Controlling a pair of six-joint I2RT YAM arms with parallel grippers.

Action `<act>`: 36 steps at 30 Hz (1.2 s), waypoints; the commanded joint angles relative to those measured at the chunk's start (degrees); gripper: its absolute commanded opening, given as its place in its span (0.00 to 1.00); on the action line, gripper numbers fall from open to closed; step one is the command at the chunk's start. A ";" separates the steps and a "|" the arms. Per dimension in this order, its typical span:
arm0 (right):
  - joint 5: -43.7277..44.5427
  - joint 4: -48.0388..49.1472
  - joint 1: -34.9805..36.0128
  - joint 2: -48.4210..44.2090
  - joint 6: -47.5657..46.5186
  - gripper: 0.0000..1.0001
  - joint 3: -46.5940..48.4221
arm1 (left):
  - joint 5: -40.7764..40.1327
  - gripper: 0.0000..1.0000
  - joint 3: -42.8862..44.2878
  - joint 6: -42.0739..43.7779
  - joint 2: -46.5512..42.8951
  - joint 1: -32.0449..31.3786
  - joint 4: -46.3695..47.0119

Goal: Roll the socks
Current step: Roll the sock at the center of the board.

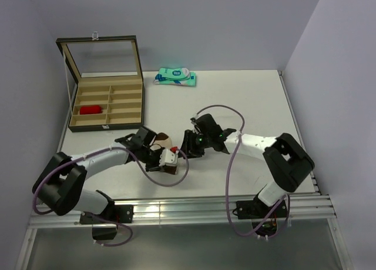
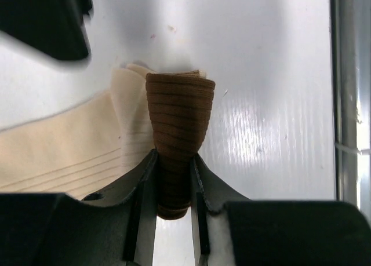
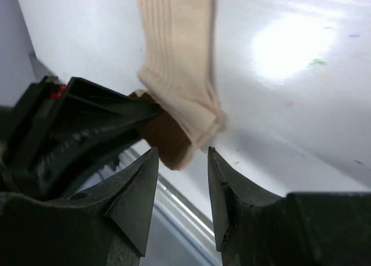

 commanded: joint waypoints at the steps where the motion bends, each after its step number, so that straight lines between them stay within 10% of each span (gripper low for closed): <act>1: 11.76 3.48 -0.22 -6.13 1.50 0.47 -3.35 | 11.64 0.00 6.65 6.58 5.85 5.27 -15.80; 13: 27.48 5.87 5.31 -23.27 -10.18 0.48 -10.93 | 21.59 0.00 29.24 31.21 33.99 16.62 -57.48; 24: 33.83 2.69 24.82 -13.09 -27.31 0.49 -0.38 | 15.45 0.00 32.51 25.60 43.83 17.41 -57.84; 36: 32.87 2.43 30.81 1.58 -35.24 0.55 8.58 | 10.26 0.00 31.89 21.47 48.24 17.41 -55.73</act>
